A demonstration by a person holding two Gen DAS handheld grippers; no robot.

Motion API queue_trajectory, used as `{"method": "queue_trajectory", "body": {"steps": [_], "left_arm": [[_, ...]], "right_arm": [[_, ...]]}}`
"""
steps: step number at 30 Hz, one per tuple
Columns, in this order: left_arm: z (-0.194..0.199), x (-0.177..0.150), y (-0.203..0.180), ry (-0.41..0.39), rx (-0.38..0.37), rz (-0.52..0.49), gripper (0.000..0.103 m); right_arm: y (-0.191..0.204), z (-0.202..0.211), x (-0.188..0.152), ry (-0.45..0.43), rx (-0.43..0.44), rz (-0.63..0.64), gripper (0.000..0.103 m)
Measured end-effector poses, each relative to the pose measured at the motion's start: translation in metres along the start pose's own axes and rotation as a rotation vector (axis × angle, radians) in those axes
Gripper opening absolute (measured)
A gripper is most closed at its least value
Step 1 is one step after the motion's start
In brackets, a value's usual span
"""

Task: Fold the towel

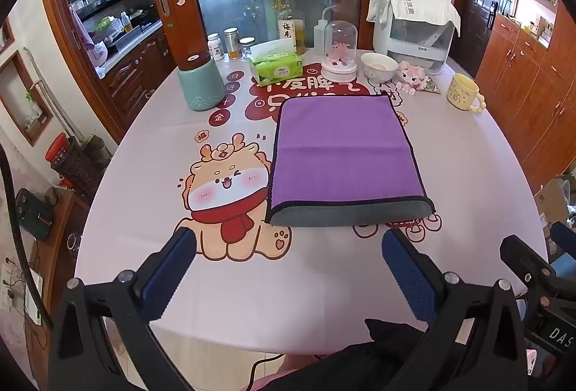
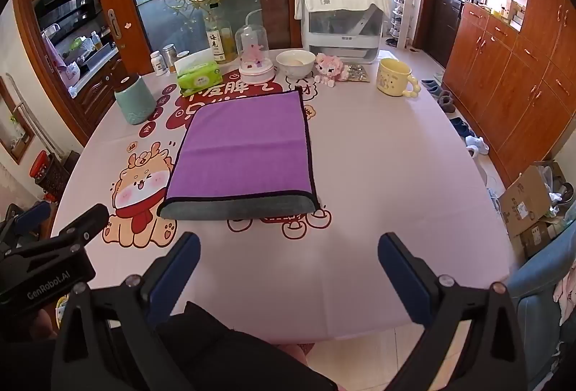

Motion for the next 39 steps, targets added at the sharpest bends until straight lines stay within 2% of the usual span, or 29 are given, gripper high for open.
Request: {"method": "queue_trajectory", "body": {"steps": [17,39], "left_arm": [[0.0082,0.0017,-0.0038,-0.007,-0.009,0.001,0.103],[0.0005,0.0015,0.0023,0.003,-0.016,-0.002,0.103]], "right_arm": [[0.0005,-0.0018,0.001,0.004,-0.001,0.002,0.099],[0.0032,-0.0025,0.001,0.008,-0.003,0.002,0.099]]}}
Point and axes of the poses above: each gripper's, at about its wrist camera, not at the fingertips, and z roughly against the way its jaws point, y to its left, x to its top, the point moved 2 cm from there along -z, roughly the way its jaws point, and after that the axes turned 2 degrees about -y, right-handed, at the moved point
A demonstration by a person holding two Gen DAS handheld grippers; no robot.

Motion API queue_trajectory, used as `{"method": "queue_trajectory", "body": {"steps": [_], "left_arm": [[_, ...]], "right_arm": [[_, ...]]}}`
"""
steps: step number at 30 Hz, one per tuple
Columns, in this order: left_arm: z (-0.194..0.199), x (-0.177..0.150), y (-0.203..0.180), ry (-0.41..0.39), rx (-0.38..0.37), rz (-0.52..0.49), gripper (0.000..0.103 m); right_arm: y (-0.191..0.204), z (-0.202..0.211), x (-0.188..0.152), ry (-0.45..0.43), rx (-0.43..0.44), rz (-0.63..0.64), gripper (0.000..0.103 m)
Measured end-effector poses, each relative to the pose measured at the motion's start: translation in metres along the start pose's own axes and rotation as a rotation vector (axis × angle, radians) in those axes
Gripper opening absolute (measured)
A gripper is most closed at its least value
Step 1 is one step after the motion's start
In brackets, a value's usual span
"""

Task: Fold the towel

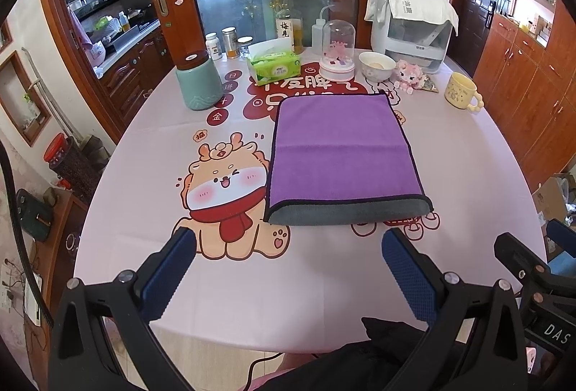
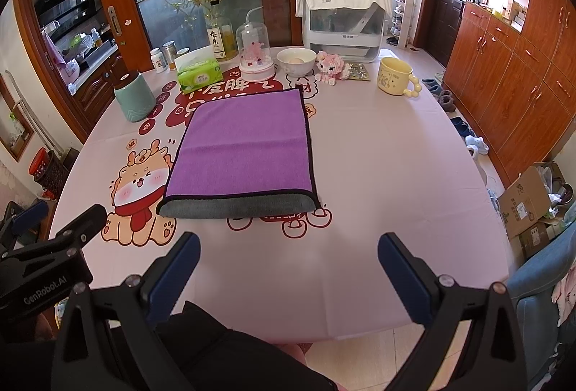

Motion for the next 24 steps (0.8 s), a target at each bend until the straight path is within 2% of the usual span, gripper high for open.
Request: {"method": "queue_trajectory", "body": {"steps": [15,24], "left_arm": [[0.001,0.005,0.006,-0.007,-0.031,-0.032,0.103],[-0.008,0.007,0.018,0.022,-0.099,-0.06,0.103]], "right_arm": [[0.009,0.001,0.001,0.002,-0.018,-0.011,0.099],[0.023,0.009,-0.003,-0.008,-0.042,-0.017,0.099]]}}
Point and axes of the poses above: each gripper's, at about its wrist camera, not at the fingertips, and z roughly against the way its jaws point, y to its left, x to its top, the point moved 2 cm from there along -z, roughly the way its jaws point, and after that the axes turned 2 degrees about -y, right-handed, at the moved point
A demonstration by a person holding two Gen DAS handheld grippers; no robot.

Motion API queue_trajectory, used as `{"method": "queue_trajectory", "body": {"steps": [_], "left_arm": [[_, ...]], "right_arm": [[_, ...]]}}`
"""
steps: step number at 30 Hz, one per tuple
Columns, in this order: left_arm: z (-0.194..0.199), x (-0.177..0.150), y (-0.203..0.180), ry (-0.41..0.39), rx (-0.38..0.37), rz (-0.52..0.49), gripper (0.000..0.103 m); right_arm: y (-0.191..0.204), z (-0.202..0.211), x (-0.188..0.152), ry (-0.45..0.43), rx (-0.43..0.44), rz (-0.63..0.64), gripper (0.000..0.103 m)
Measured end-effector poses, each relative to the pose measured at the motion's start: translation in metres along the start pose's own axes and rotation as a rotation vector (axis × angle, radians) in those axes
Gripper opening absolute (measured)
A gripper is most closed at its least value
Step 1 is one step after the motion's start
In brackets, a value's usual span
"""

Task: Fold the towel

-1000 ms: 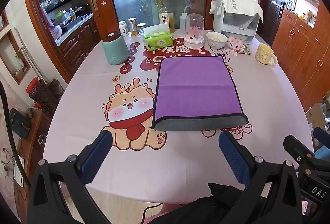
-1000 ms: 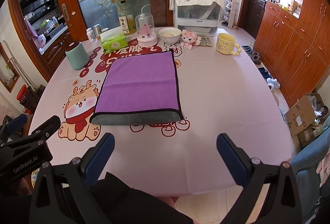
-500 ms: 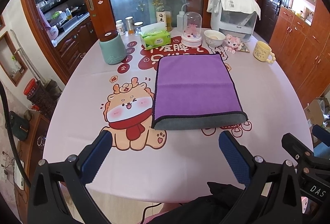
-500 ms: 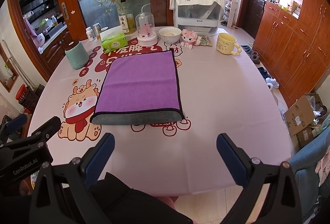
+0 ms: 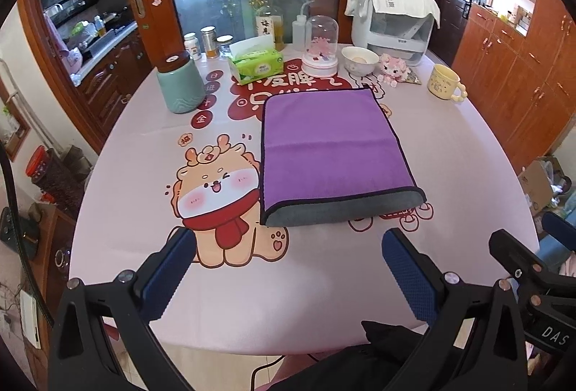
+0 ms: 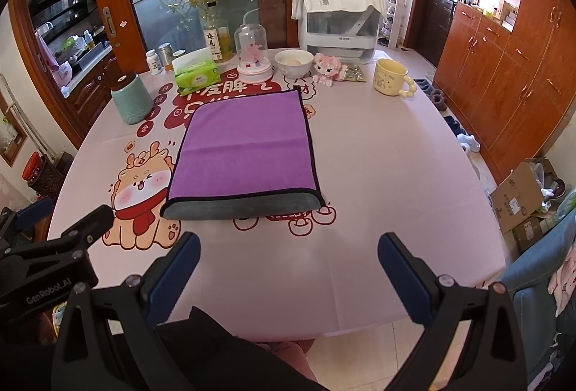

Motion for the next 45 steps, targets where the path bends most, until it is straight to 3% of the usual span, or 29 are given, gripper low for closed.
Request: {"method": "queue_trajectory", "body": {"steps": [11,21,31,45], "left_arm": [[-0.031,0.006,0.028,0.111,-0.073,-0.003,0.103],[-0.064,0.012,0.04,0.179,-0.225,-0.03,0.102],[-0.106,0.016,0.043,0.237,-0.198,-0.086,0.102],[-0.169,0.016,0.04,0.291,-0.182,-0.054,0.094]], "right_arm": [[0.029,-0.007,0.0,0.007,0.038,-0.016,0.095],[0.029,-0.03,0.003,0.016,0.033,0.001,0.092],[0.01,-0.066,0.01,0.003,0.044,0.108,0.087],[-0.019,-0.144,0.008,0.071,0.139,0.232,0.076]]}}
Point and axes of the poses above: each gripper's, at about its wrist camera, not at the fingertips, and z roughly against the way its jaws point, y to its left, x to its top, the point moved 2 cm from there along -z, roughly the way its jaws point, and after that the axes turned 2 degrees about -y, right-handed, at the moved point
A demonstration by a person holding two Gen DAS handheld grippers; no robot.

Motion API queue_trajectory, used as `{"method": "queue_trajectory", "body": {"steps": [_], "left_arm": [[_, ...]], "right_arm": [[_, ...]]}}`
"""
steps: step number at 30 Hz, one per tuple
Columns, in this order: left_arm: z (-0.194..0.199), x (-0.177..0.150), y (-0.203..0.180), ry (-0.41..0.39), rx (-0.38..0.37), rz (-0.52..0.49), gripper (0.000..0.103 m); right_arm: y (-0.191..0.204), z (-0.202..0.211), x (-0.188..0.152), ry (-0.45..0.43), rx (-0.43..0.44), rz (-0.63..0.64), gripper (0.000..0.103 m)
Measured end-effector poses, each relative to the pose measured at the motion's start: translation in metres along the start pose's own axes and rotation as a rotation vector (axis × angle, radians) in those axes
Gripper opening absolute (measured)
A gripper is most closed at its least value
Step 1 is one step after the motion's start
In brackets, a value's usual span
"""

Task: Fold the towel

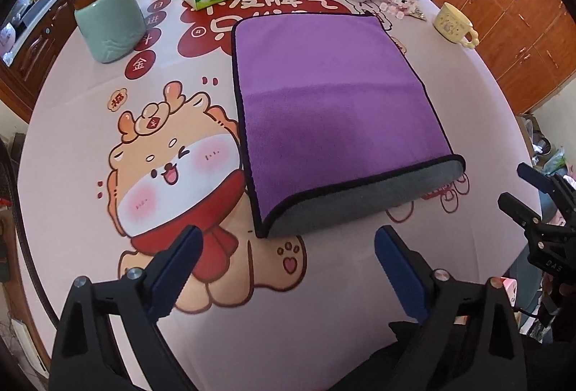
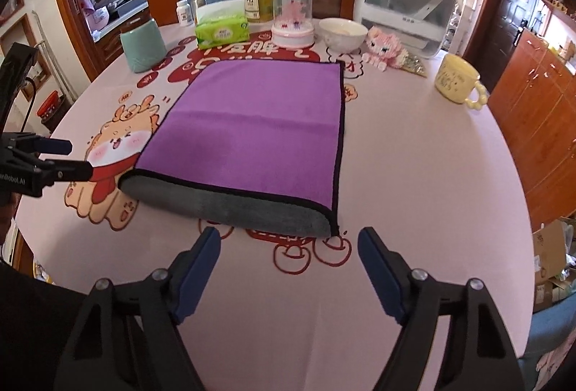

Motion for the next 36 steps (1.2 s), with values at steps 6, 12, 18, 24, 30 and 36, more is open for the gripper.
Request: {"method": "queue_trajectory", "body": {"steps": [6,12,18,24,30,36], "left_arm": [[-0.022,0.006,0.003,0.013,-0.013,0.023,0.093],[-0.047,0.007,0.008,0.066,-0.003,0.053,0.084],[-0.065,0.009,0.01,0.1,-0.007,0.061,0.078],[-0.077,0.011,0.008,0.125,-0.021,0.082,0.066],[-0.088,0.008,0.007,0.146,-0.035,0.096,0.053],[-0.094,0.009,0.0,0.153,-0.034,0.084,0.041]], "right_arm": [[-0.018,-0.029,-0.002,0.02,0.052,0.01,0.069],[-0.031,-0.058,-0.004,0.064,0.107,0.017,0.061],[-0.038,-0.08,-0.005,0.099,0.145,0.028,0.055],[-0.043,-0.096,-0.002,0.129,0.184,0.049,0.054],[-0.046,-0.105,0.001,0.151,0.213,0.063,0.053],[-0.045,-0.108,0.0,0.168,0.232,0.072,0.044]]}}
Point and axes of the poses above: each gripper's, at about its wrist camera, not at the fingertips, and z roughly against the way its jaws point, y to its left, x to its top, the point moved 2 cm from there along -z, roughly the way its jaws point, and after that the axes turned 2 degrees about -y, right-handed, at the moved point
